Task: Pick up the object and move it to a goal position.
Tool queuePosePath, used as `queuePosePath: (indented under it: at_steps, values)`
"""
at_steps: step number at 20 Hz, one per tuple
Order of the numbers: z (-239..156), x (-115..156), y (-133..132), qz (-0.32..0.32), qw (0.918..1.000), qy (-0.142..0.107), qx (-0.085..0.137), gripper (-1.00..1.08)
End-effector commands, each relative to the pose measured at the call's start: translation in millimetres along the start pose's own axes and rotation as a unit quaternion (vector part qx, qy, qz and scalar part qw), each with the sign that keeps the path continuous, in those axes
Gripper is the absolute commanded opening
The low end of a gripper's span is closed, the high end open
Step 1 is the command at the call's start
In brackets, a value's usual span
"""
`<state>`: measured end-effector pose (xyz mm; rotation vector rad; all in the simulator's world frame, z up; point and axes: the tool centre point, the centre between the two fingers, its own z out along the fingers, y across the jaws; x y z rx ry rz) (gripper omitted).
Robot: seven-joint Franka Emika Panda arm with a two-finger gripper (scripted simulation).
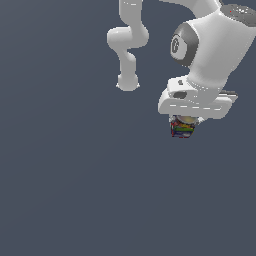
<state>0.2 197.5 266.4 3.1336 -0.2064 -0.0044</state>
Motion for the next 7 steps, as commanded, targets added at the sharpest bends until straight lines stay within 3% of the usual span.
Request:
queuePosePath:
  at_steps: [1,7]
  values:
    - [-7.6,2.1,-6.5,0.001,1.0000,0.001,0.001,-1.00]
    - [-12.1,3.5,-11.9,0.000,1.0000,0.001,0.001,-1.00]
